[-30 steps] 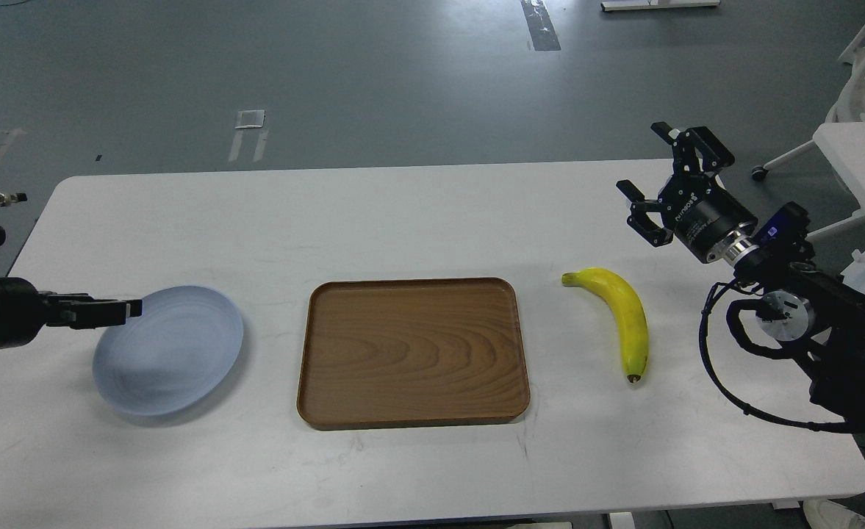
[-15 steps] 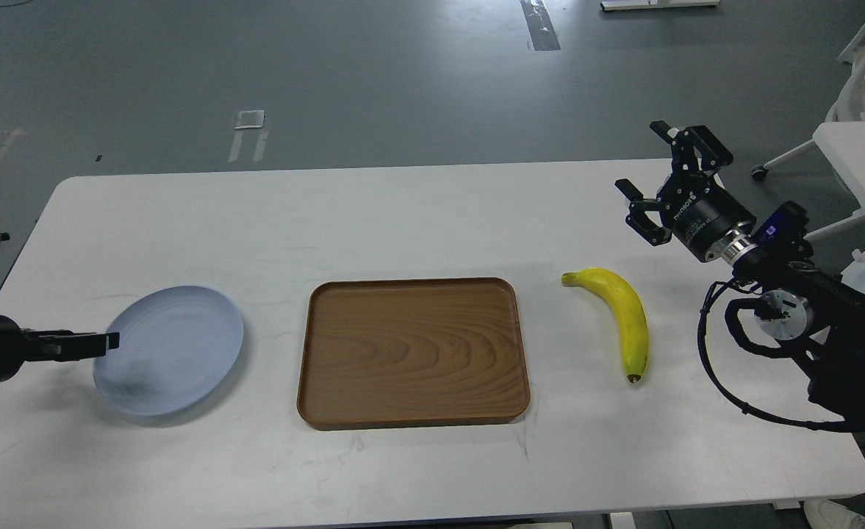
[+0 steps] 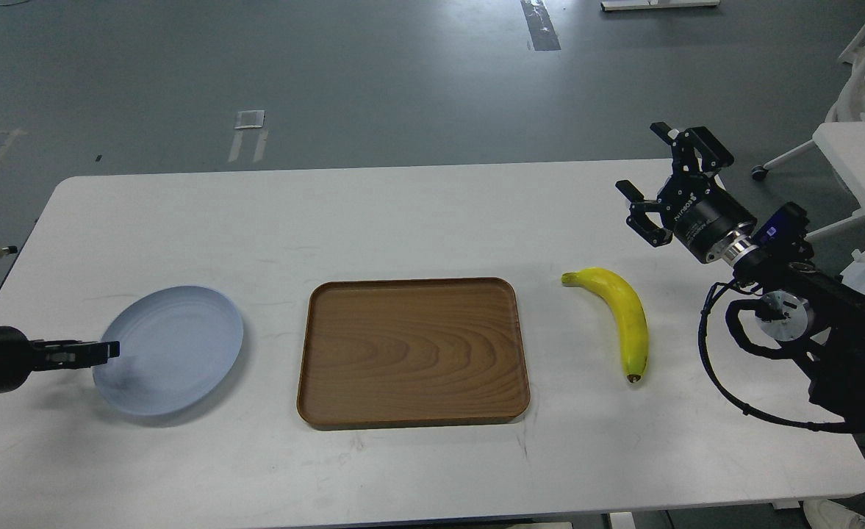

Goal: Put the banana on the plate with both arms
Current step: 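Grasp the rim of the light blue plate with the left gripper, then lift the plate with the left gripper and carry it over the tray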

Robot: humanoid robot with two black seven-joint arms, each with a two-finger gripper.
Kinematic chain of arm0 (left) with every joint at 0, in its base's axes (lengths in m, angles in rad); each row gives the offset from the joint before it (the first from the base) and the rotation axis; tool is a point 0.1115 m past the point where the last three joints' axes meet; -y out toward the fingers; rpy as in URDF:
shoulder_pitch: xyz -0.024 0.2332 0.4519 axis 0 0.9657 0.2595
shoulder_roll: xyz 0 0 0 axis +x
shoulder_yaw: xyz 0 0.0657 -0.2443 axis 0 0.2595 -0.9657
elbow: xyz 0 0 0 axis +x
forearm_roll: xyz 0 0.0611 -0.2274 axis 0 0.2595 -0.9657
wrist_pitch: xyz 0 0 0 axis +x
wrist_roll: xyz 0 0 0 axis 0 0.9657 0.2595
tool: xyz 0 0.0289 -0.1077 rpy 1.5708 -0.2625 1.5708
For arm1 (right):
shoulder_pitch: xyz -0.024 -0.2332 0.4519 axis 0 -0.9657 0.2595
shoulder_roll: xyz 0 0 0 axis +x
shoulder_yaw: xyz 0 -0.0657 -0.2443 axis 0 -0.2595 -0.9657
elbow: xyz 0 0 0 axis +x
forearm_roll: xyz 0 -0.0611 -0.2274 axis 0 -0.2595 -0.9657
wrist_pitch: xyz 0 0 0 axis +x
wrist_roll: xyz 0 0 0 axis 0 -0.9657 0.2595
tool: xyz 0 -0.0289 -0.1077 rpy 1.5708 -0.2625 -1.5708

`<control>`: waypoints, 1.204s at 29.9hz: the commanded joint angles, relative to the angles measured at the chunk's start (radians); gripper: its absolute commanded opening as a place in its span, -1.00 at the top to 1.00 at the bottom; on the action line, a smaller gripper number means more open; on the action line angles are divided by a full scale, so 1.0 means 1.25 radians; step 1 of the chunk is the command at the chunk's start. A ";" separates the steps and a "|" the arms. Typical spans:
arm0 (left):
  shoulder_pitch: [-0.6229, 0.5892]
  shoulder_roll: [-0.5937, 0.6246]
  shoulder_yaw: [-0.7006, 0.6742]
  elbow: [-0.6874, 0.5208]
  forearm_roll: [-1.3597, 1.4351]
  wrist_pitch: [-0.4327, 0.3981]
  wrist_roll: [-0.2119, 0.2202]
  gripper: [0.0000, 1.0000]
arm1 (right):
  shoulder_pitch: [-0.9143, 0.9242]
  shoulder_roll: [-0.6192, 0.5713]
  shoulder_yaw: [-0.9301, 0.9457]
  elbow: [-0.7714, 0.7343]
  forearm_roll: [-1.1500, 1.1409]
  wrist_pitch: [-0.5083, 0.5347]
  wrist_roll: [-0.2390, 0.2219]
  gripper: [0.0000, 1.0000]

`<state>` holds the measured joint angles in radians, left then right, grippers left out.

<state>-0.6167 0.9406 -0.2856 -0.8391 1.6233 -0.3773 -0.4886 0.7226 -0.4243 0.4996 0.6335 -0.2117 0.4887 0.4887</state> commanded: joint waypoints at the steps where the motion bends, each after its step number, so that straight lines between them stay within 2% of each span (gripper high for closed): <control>1: 0.000 0.000 0.000 0.000 0.001 -0.001 0.000 0.90 | 0.000 0.001 0.000 0.000 0.000 0.000 0.000 -0.98; 2: 0.000 0.000 0.000 0.000 0.001 -0.001 0.000 1.00 | 0.001 0.001 0.000 -0.001 0.000 0.000 0.000 -0.98; 18: -0.033 0.002 -0.002 -0.004 -0.026 -0.001 0.000 1.00 | 0.002 0.000 0.000 -0.001 -0.001 0.000 0.000 -0.98; 21: -0.078 0.008 -0.001 -0.014 -0.085 -0.012 0.000 1.00 | 0.002 -0.002 0.000 0.000 -0.001 0.000 0.000 -0.98; 25: -0.184 0.011 -0.001 -0.050 -0.103 -0.089 0.000 1.00 | 0.002 -0.002 0.000 0.000 -0.001 0.000 0.000 -0.98; 28: -0.265 0.008 -0.001 -0.109 -0.101 -0.089 0.000 1.00 | 0.004 0.000 -0.001 -0.002 -0.001 0.000 0.000 -0.98; 32: -0.304 0.001 -0.001 -0.185 -0.100 -0.089 0.000 1.00 | 0.002 0.000 -0.001 -0.002 -0.001 0.000 0.000 -0.98; 35: -0.341 -0.033 0.000 -0.248 -0.098 -0.089 0.040 1.00 | 0.002 0.001 0.000 -0.002 -0.002 0.000 0.000 -0.98; 36: -0.350 -0.077 0.004 -0.254 -0.097 -0.089 0.056 1.00 | 0.002 0.002 -0.001 -0.005 -0.002 0.000 0.000 -0.98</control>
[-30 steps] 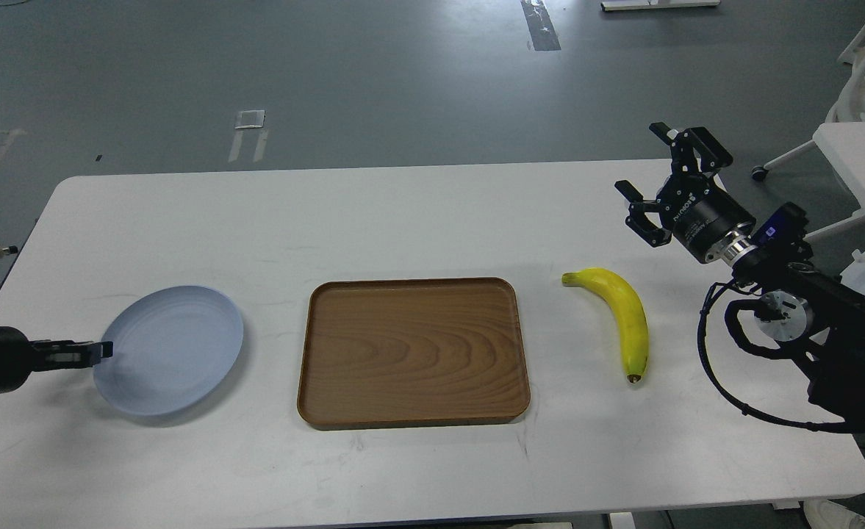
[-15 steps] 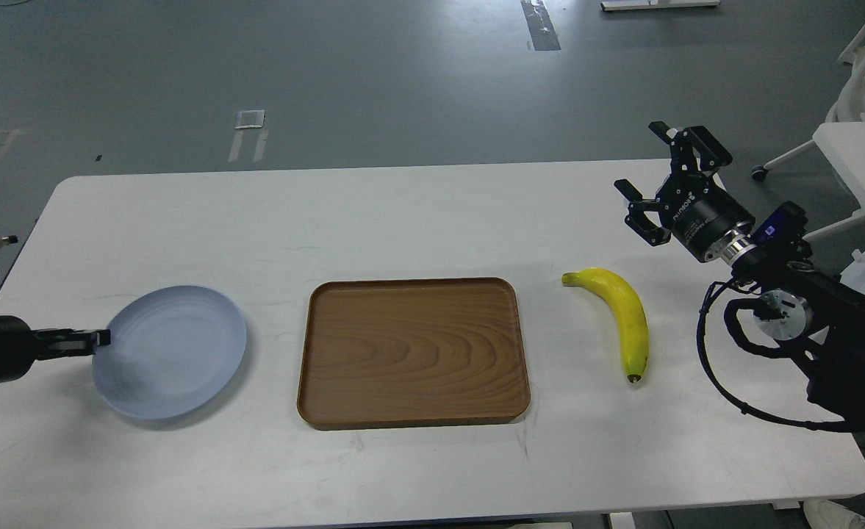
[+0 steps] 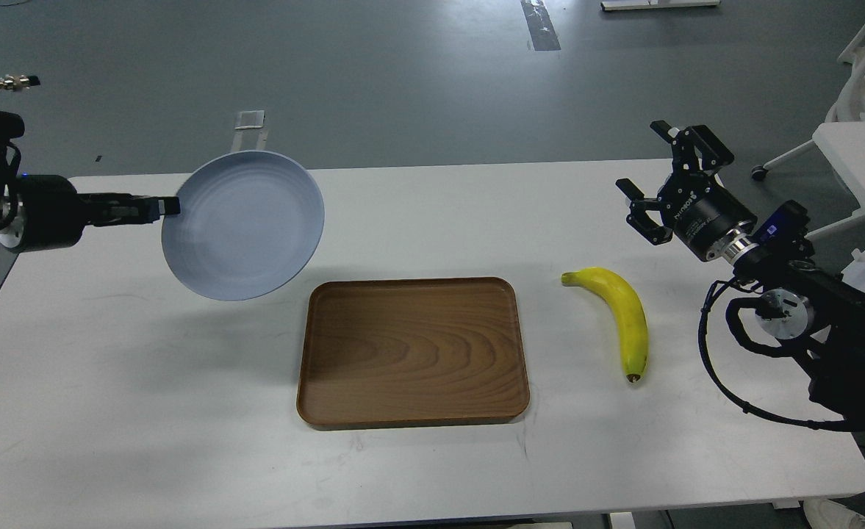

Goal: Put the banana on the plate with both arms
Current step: 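Lift the plate with the left gripper and carry it over the tray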

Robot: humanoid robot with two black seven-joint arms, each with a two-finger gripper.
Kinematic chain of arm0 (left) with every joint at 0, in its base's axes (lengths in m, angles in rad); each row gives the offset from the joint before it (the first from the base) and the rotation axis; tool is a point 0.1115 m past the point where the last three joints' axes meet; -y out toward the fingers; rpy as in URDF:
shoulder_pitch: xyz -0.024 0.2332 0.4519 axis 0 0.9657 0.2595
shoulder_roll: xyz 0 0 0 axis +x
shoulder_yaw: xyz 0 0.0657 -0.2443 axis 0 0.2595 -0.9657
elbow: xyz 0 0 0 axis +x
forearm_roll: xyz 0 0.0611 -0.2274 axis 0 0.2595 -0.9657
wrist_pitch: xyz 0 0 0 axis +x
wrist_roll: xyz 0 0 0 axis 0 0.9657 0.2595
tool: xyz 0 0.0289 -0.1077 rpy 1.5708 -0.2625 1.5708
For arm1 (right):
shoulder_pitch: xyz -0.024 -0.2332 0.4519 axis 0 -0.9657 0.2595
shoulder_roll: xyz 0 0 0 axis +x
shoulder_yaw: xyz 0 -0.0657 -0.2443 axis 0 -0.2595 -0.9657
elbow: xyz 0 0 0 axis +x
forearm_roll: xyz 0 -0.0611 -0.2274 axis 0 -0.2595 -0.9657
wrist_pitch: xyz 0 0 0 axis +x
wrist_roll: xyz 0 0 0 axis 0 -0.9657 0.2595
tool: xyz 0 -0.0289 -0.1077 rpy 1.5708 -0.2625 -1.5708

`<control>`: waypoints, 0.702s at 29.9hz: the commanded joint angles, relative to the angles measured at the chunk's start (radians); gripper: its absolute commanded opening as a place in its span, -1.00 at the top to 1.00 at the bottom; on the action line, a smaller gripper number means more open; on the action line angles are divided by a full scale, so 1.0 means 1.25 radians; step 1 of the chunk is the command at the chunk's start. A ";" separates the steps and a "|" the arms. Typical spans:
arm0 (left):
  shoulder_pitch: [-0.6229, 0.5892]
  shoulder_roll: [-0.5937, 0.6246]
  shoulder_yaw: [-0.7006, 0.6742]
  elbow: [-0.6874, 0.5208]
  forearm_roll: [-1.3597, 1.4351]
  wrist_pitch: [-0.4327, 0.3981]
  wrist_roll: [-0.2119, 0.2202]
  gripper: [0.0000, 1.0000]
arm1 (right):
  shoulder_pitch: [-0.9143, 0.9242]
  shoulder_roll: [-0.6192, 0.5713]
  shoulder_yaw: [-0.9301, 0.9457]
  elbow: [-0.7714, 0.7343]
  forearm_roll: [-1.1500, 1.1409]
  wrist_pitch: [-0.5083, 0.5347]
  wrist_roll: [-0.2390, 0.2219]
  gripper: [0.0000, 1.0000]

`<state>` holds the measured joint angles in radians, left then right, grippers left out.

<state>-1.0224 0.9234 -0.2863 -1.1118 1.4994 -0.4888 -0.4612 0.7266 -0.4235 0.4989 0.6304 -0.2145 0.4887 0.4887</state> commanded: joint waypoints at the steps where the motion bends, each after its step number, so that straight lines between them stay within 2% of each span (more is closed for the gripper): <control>1: -0.028 -0.084 0.008 -0.036 0.007 0.000 0.041 1.00 | -0.001 0.003 0.000 -0.001 0.000 0.000 0.000 -0.98; 6: -0.036 -0.194 0.045 -0.026 0.014 0.000 0.096 1.00 | -0.001 0.005 0.000 -0.001 0.000 0.000 0.000 -0.98; 9: -0.036 -0.241 0.078 0.000 0.014 0.000 0.111 1.00 | 0.002 0.005 0.000 -0.002 0.000 0.000 0.000 -0.98; 15: -0.034 -0.324 0.130 0.073 0.046 0.000 0.112 1.00 | 0.004 0.005 0.001 -0.004 0.000 0.000 0.000 -0.98; 21: -0.030 -0.363 0.160 0.094 0.046 0.000 0.114 1.00 | 0.004 0.007 0.000 -0.006 0.001 0.000 0.000 -0.98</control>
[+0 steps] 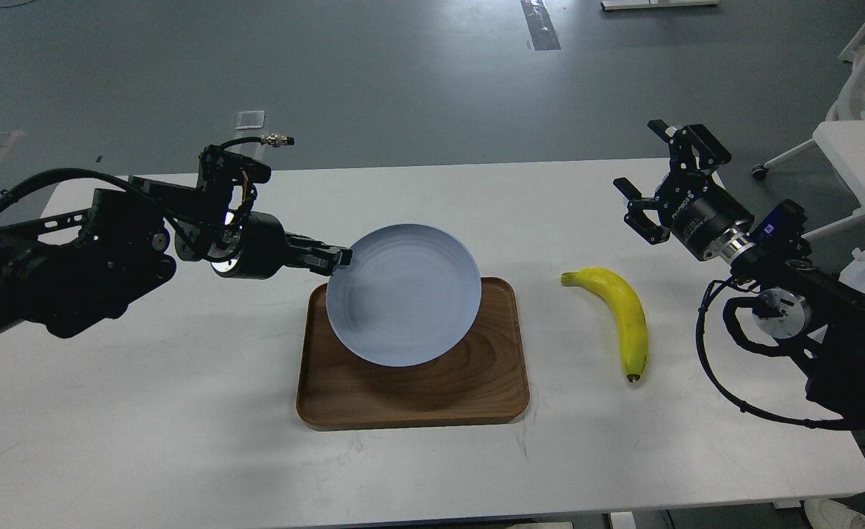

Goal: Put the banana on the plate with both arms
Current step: 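Lower the plate onto the wooden tray and open the left gripper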

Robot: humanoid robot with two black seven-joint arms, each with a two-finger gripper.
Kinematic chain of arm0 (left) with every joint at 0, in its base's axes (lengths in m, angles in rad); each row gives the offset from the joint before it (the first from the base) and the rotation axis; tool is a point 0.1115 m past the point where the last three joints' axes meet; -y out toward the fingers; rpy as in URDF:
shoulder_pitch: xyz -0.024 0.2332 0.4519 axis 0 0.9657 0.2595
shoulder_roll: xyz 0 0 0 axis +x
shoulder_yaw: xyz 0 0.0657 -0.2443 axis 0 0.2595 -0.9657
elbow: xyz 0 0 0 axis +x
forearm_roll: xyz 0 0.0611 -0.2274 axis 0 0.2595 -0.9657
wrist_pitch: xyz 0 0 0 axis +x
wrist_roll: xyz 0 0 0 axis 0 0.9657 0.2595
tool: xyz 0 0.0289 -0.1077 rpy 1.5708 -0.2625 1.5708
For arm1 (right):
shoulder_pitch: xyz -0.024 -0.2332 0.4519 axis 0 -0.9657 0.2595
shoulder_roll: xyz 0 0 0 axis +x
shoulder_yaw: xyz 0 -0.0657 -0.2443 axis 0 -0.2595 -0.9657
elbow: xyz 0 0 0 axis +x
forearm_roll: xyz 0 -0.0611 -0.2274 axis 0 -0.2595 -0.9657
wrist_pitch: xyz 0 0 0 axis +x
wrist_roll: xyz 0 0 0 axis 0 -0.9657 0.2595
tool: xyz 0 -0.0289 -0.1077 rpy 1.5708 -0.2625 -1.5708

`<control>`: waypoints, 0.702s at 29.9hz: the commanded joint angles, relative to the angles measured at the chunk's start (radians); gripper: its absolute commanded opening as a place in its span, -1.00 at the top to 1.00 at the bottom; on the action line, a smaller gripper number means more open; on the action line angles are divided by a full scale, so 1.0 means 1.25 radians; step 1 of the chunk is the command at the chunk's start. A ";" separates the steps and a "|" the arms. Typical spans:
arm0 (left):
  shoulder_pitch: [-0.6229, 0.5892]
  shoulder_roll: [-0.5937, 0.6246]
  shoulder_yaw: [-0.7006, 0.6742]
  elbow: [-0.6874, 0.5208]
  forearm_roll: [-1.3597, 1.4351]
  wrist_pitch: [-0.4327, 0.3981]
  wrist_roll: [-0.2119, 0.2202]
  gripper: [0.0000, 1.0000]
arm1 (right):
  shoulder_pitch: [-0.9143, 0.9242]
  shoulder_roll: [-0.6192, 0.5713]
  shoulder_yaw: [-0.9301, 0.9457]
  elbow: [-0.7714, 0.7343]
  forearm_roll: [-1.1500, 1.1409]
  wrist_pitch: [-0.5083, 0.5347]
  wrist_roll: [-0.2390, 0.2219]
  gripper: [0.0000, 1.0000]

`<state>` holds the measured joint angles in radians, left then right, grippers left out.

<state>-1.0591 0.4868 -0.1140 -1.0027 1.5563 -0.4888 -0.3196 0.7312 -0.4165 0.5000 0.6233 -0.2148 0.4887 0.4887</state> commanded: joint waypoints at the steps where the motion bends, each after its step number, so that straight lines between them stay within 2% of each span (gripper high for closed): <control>1: -0.001 -0.016 0.031 0.009 0.001 0.000 0.000 1.00 | 0.000 0.002 0.000 0.000 0.000 0.000 0.000 -0.98; 7: 0.010 -0.045 0.052 0.022 0.001 0.000 0.003 1.00 | 0.003 0.001 0.000 0.000 0.000 0.000 0.000 -0.98; 11: 0.018 -0.051 0.054 0.030 0.001 0.000 0.030 1.00 | 0.003 0.001 0.000 0.000 0.000 0.000 0.000 -0.98; 21: 0.018 -0.101 0.056 0.069 -0.001 0.000 0.048 1.00 | 0.003 -0.003 0.000 0.001 0.000 0.000 0.000 -0.98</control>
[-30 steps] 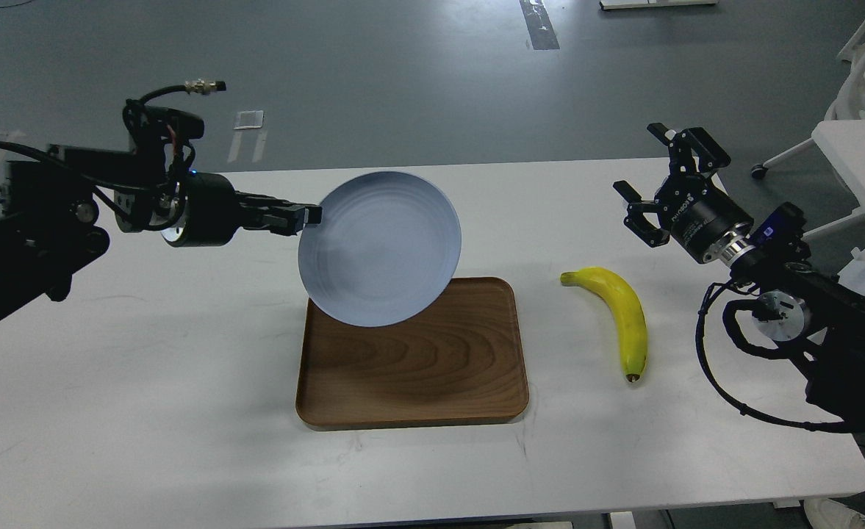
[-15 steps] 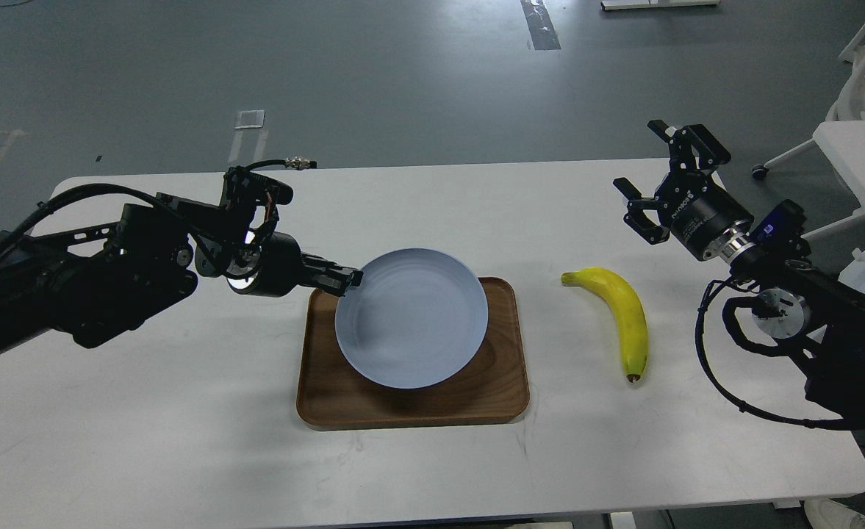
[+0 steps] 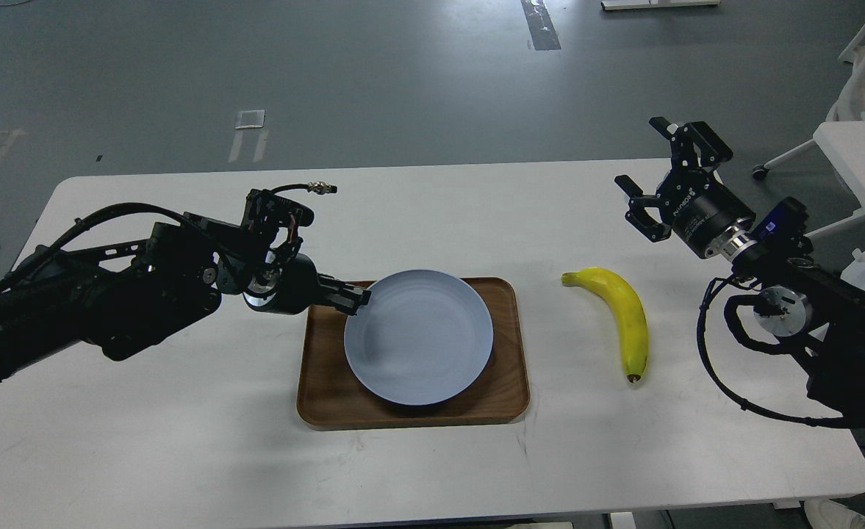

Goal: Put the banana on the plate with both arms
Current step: 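Lower the plate onto the wooden tray and open the left gripper, then raise the left gripper away and move the right gripper toward the banana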

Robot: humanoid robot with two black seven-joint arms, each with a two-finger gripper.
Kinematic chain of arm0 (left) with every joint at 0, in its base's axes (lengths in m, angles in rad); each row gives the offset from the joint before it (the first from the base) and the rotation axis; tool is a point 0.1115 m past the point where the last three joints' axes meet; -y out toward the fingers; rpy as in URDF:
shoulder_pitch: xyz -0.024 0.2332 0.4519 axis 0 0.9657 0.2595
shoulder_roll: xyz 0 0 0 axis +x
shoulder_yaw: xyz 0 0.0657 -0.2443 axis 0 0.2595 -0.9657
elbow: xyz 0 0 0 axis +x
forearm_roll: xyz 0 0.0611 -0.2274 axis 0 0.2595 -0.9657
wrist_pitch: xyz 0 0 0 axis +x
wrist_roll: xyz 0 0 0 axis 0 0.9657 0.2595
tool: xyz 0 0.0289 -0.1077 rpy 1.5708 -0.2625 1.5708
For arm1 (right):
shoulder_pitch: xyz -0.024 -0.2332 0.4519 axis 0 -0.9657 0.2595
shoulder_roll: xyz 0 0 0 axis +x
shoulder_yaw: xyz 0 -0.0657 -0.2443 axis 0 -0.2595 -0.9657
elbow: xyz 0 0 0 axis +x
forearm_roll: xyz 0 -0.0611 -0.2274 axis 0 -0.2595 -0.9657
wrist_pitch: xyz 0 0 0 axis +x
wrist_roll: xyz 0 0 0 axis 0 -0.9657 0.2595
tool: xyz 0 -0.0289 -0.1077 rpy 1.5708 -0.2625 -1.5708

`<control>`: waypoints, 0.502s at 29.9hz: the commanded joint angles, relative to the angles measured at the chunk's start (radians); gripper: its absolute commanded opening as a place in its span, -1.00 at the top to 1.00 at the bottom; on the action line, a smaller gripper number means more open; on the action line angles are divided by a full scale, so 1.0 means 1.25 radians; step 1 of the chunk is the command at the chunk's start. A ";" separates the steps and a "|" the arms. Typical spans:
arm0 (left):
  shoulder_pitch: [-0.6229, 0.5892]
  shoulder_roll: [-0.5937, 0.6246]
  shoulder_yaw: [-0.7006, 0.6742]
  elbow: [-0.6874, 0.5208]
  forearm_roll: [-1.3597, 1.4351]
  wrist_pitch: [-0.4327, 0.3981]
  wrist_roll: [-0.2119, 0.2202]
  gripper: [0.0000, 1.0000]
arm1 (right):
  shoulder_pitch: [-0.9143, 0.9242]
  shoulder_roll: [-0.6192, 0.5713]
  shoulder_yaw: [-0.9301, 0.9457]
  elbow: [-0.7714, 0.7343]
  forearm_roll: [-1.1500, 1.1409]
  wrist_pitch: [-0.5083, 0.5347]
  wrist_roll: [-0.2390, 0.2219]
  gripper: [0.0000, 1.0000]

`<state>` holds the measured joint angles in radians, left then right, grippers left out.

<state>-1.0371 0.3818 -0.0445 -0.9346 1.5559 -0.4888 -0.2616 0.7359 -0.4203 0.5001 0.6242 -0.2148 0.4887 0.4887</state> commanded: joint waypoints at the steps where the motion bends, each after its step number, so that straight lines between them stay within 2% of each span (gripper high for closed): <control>1: 0.000 -0.023 0.000 0.019 0.000 0.000 0.002 1.00 | -0.001 0.000 0.000 0.000 0.000 0.000 0.000 -0.98; 5: 0.000 -0.031 0.000 0.022 0.000 0.000 0.002 1.00 | -0.001 0.000 0.000 0.000 0.000 0.000 0.000 -0.98; 6: -0.001 -0.031 0.000 0.022 0.000 0.000 0.002 0.90 | -0.001 0.000 0.000 0.000 0.000 0.000 0.000 -0.98; 7: -0.002 -0.032 0.000 0.021 -0.004 0.000 0.002 0.46 | -0.001 0.000 0.000 0.000 0.000 0.000 0.000 -0.98; 8: -0.004 -0.032 -0.001 0.021 -0.004 0.000 0.002 0.17 | -0.001 0.000 0.000 0.000 0.000 0.000 0.000 -0.98; 9: -0.005 -0.032 -0.001 0.021 -0.006 0.000 0.002 -0.52 | -0.001 0.000 0.000 0.001 0.000 0.000 0.000 -0.98; 10: -0.007 -0.032 -0.001 0.020 -0.011 0.000 0.002 -0.91 | -0.001 0.000 0.000 0.001 0.000 0.000 0.000 -0.98; 15: -0.022 -0.021 -0.015 0.016 -0.030 0.000 -0.003 -0.95 | 0.000 -0.005 0.000 0.012 0.001 0.000 0.000 -0.98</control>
<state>-1.0501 0.3438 -0.0486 -0.9100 1.5379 -0.4887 -0.2600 0.7348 -0.4222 0.5001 0.6280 -0.2147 0.4887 0.4887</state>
